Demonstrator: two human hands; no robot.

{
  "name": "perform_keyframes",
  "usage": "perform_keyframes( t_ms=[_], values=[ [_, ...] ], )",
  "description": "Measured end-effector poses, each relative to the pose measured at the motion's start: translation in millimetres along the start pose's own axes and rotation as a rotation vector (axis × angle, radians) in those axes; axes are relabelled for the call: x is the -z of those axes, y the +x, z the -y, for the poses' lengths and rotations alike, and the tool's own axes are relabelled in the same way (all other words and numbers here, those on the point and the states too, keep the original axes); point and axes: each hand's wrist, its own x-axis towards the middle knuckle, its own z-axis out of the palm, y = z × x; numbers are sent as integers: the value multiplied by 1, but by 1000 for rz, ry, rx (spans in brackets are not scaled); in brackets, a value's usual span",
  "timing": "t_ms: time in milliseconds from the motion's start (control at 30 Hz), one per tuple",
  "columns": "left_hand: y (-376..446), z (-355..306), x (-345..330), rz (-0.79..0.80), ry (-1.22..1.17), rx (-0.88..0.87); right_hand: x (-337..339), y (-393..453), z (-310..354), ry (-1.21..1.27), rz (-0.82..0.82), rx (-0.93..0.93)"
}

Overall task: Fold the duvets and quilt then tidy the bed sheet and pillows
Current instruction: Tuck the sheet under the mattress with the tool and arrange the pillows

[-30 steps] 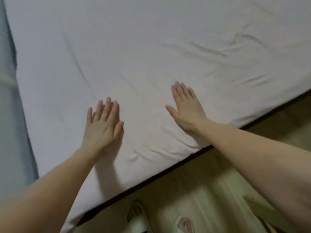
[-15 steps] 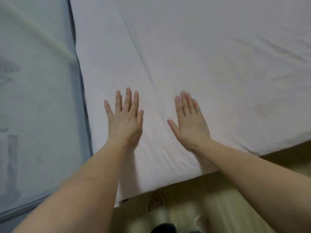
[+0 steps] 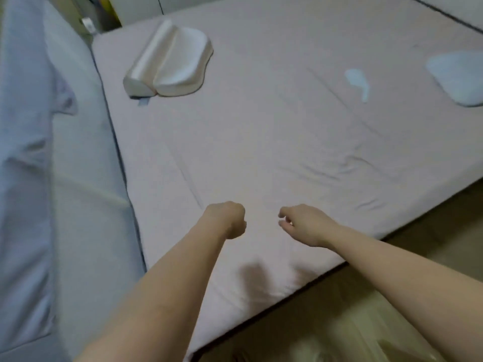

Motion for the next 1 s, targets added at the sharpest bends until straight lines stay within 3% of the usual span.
perform_keyframes(
  t_ms=[167,500,667,1000],
  values=[
    [-3,-116,143,-148,84,-122,113,-85,-118,66,-128,-156],
    [43,-418,325,-269,190,-372,260,-219,-389,136,-356,-363],
    [86,-514,391,-292,229,-408,321,-237,-498,176,-429,-448],
    [230,-607,534,-352,216,-355,431,-190,-659,145,-446,-439]
  ],
)
